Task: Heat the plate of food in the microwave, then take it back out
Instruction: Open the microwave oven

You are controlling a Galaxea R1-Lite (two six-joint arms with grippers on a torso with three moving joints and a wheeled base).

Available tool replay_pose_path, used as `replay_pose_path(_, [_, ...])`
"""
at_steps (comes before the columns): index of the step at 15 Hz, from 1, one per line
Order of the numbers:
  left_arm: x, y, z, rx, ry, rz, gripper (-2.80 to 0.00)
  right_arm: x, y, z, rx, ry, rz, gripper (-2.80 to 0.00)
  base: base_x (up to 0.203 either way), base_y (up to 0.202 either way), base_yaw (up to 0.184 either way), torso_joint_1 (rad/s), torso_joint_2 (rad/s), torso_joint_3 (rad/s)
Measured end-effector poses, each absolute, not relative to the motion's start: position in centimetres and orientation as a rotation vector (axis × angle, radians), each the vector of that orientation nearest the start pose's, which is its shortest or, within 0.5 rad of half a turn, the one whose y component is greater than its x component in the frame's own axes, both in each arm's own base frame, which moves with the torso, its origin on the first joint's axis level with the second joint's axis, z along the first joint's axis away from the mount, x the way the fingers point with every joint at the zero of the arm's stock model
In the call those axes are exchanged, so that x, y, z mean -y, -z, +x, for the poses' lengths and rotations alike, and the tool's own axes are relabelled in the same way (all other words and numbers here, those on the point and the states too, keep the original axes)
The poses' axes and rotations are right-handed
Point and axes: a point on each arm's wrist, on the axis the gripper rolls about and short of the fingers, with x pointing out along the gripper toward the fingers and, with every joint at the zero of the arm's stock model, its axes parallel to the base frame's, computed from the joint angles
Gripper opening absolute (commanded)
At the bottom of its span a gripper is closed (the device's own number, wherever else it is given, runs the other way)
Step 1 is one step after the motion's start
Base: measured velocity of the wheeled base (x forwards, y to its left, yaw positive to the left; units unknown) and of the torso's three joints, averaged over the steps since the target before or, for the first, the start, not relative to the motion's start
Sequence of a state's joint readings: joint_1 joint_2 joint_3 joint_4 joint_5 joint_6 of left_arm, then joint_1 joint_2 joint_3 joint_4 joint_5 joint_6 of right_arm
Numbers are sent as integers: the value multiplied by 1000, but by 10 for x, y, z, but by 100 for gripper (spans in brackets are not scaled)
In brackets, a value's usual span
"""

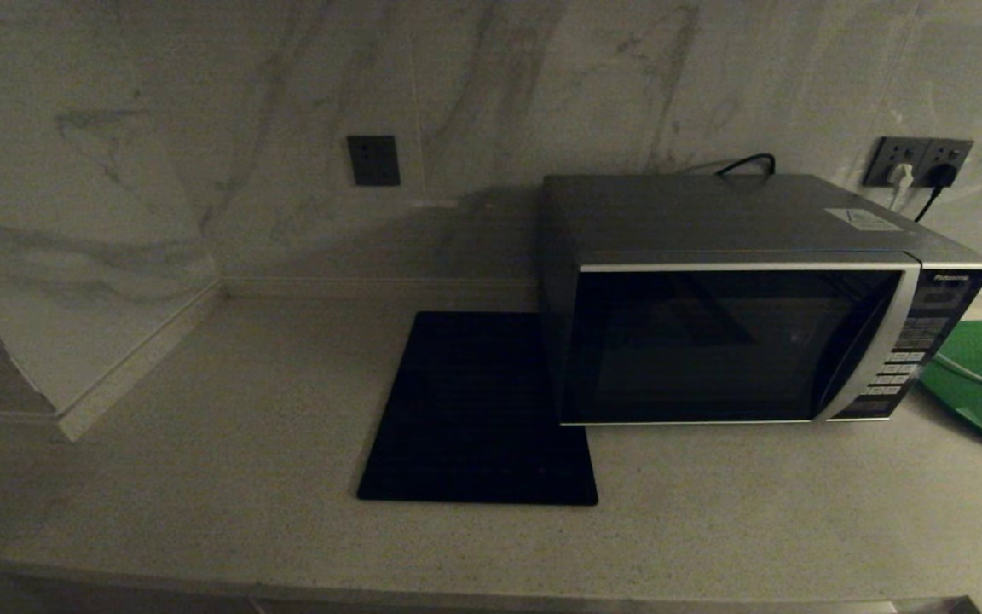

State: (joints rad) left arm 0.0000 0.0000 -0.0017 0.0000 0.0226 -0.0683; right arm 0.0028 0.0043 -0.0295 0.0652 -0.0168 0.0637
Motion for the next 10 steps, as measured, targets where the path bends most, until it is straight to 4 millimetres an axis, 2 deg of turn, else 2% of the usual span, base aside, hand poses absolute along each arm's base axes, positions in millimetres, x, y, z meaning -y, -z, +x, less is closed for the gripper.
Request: replay_pose_path(10, [-1, -76, -23, 2, -22, -68, -280, 0, -76, -25, -34, 13, 71, -280, 0, 0, 0, 0, 0, 0])
